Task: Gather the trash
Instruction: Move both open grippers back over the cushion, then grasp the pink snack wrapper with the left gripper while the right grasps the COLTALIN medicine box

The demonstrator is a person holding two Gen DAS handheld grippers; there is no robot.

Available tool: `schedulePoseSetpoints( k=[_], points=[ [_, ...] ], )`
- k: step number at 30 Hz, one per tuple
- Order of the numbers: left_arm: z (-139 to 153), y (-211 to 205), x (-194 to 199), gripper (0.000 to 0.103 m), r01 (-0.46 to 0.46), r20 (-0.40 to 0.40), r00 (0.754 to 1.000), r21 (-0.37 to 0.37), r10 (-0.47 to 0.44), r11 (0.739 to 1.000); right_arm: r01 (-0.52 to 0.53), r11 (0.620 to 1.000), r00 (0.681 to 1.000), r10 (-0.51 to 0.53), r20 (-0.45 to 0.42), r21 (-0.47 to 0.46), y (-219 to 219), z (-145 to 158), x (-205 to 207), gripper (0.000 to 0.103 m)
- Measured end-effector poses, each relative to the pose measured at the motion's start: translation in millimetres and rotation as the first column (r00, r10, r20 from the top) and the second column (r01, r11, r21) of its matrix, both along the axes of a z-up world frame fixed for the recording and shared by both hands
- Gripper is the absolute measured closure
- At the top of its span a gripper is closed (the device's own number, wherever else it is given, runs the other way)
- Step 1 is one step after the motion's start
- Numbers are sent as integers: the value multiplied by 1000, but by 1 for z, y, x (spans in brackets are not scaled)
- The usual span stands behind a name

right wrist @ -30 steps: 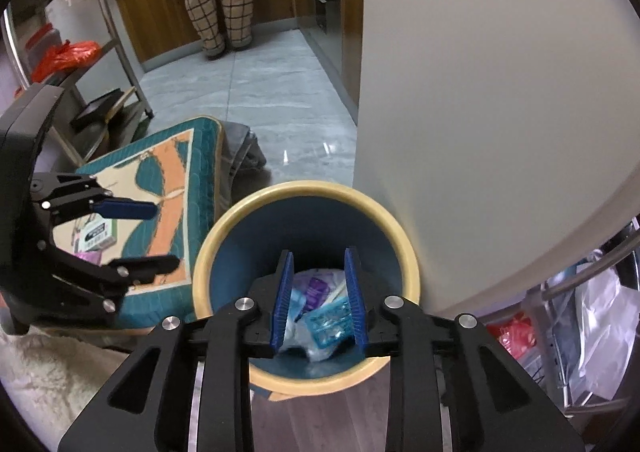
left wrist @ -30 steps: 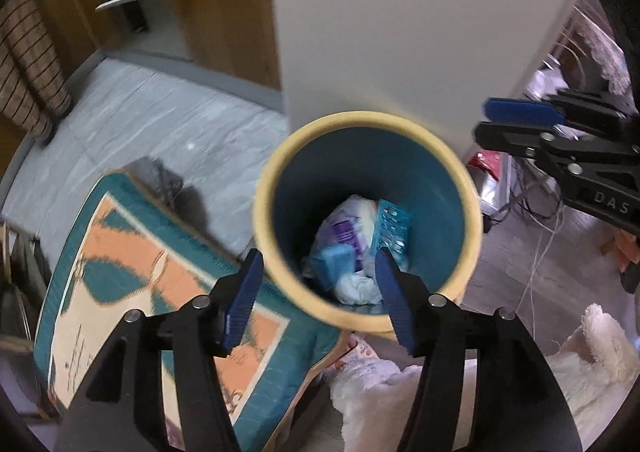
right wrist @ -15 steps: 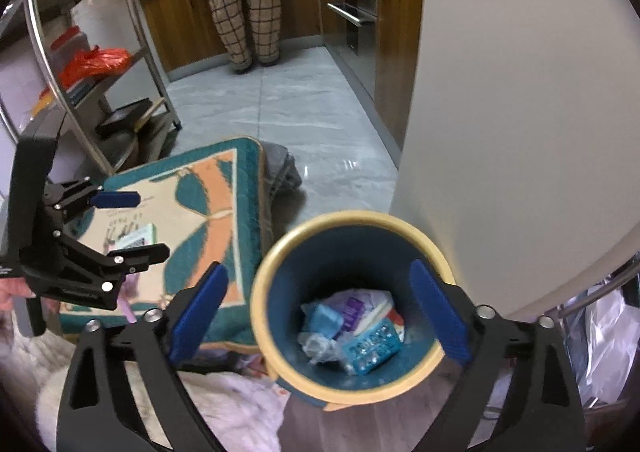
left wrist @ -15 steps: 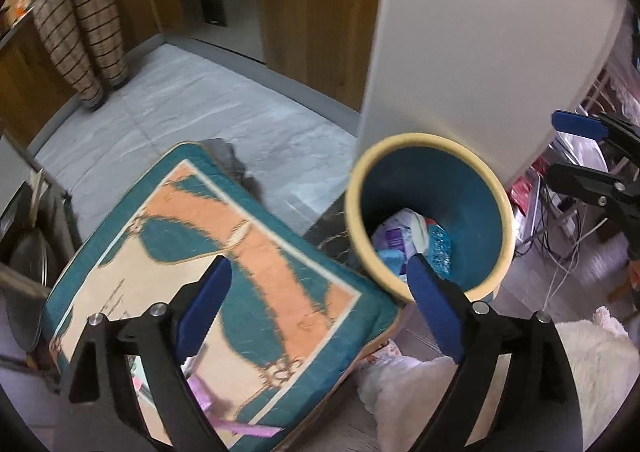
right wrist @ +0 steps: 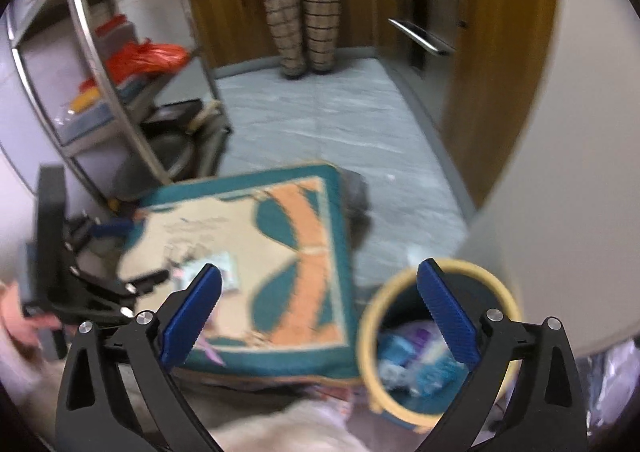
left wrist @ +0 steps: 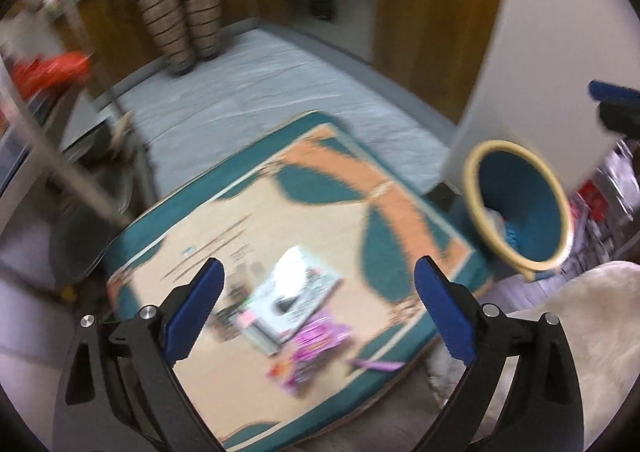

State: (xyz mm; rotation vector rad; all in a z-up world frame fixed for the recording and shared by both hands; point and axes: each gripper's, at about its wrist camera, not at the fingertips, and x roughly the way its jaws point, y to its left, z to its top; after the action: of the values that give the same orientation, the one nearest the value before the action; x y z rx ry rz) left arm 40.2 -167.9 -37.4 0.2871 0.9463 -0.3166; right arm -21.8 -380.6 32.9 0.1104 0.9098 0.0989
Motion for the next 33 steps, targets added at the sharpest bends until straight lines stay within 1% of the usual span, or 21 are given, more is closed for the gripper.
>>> schedulePoseSetpoints(
  k=[2,3,5,9,11,13,14,15,16,17,19,20,21,22,23,24,25,26,28,32,33],
  points=[
    [-7,26,1,7,-75,-8,997,-1,75,997,-28,999,1000,28,7,39,25,6,16,5],
    [-11,35,1,7,-102,-15,995,1,102,995,-50,996,999,50,4,74,43,7,29,5],
    [-23,55,2,7,-162,-44,986,4,162,987,-67,992,998,69,-14,103,71,0,49,5],
    [-42,79,3,7,-230,-128,966,-28,225,973,-59,995,994,66,-83,81,117,-29,88,5],
    [-57,79,2,8,-232,-163,960,0,229,973,-37,998,993,41,-109,42,128,-48,99,5],
    [-73,73,2,8,-213,-190,958,35,216,976,-23,1000,992,25,-128,17,135,-74,99,5],
    [-80,70,1,9,-198,-205,957,48,204,979,-30,1000,988,29,-151,-7,137,-90,97,5],
    [-89,66,0,11,-173,-228,957,60,182,983,-36,998,975,24,-223,-52,140,-106,99,5],
    [-98,62,-1,11,-146,-247,956,72,160,987,-35,997,958,14,-285,-70,141,-117,104,5],
    [-107,58,-3,14,-118,-267,954,89,138,989,-29,999,949,18,-316,-28,140,-124,107,5],
    [-123,51,-3,21,-80,-296,948,133,117,988,-11,999,947,21,-321,32,135,-130,110,5],
    [-128,49,-1,29,-69,-304,946,152,114,986,2,1000,938,6,-346,23,134,-138,113,5],
    [-134,47,0,34,-55,-320,941,172,108,984,9,1000,929,-8,-370,2,132,-146,114,5],
    [-137,45,1,50,-48,-333,937,176,105,983,15,1000,913,-23,-408,-24,131,-156,115,5],
    [-139,44,3,71,-39,-349,932,172,98,984,21,999,900,-33,-435,-33,129,-164,116,5],
    [-140,42,3,87,-24,-369,926,162,83,987,27,999,891,-39,-452,-33,127,-170,114,5],
    [-137,41,2,91,-8,-379,923,158,68,987,32,999,885,-43,-464,-33,124,-174,113,5],
    [-133,41,1,94,2,-372,926,158,57,987,33,999,880,-46,-472,-36,123,-177,113,5],
    [-119,42,-2,97,16,-337,941,160,39,987,22,998,876,-51,-480,-65,124,-181,110,5],
    [-91,63,-5,99,-45,-284,955,128,80,991,14,998,874,-45,-484,-66,129,-184,106,5],
    [-83,69,-5,99,-67,-261,960,127,98,990,19,998,872,-47,-487,-63,130,-184,106,5]
  ],
)
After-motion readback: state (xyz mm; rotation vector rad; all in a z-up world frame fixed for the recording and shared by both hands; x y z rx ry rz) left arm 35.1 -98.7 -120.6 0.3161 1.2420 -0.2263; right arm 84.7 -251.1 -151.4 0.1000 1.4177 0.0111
